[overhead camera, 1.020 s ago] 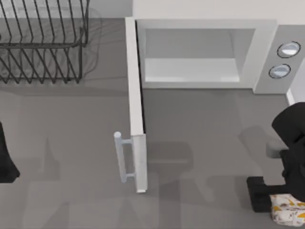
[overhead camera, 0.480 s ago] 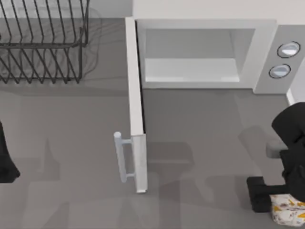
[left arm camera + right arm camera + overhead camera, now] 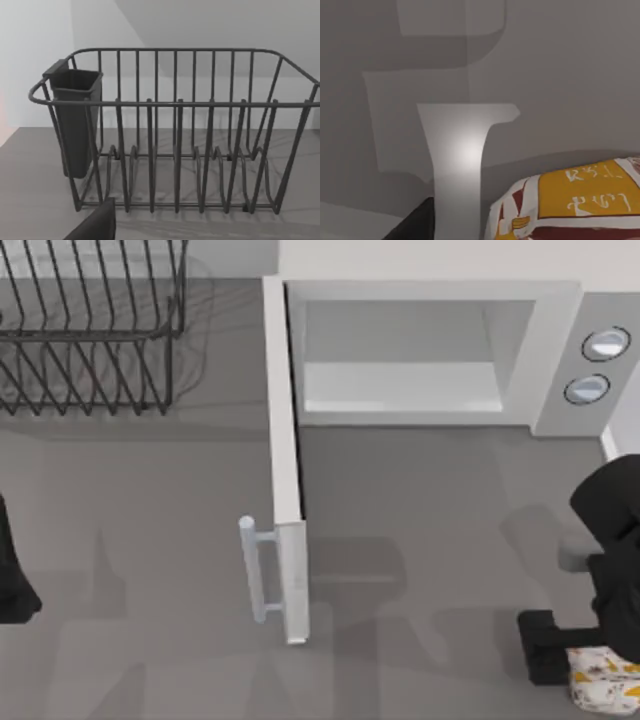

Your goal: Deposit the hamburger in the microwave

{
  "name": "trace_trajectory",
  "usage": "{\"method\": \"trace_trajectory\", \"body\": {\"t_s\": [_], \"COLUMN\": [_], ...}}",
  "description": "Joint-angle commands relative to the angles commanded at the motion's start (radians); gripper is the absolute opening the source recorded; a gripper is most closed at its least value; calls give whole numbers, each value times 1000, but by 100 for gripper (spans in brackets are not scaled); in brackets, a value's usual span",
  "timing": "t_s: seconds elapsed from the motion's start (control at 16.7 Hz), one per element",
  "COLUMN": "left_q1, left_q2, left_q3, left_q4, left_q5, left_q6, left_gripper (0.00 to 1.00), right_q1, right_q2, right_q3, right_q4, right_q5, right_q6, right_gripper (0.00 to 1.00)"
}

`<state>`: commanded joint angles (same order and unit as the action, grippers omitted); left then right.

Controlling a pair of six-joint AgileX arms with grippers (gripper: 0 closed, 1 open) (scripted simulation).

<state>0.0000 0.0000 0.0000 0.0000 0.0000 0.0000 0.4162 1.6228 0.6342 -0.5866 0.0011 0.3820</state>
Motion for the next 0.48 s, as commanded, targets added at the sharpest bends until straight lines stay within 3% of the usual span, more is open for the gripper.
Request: {"method": "trace_trajectory", "body": {"t_s": [0.24,0.48], "left_q1": [0,0], "left_q2": [0,0], "left_q3": [0,0], "left_q4": [0,0], "left_q5": [0,0], "left_q6": [0,0], "left_gripper": [100,100], "right_q1": [0,3], "right_q2": [0,-85], "right_q3": [0,71], "right_q4": [0,-120], "right_q5": [0,10], "right_q6": [0,4], "right_gripper": [0,0]}}
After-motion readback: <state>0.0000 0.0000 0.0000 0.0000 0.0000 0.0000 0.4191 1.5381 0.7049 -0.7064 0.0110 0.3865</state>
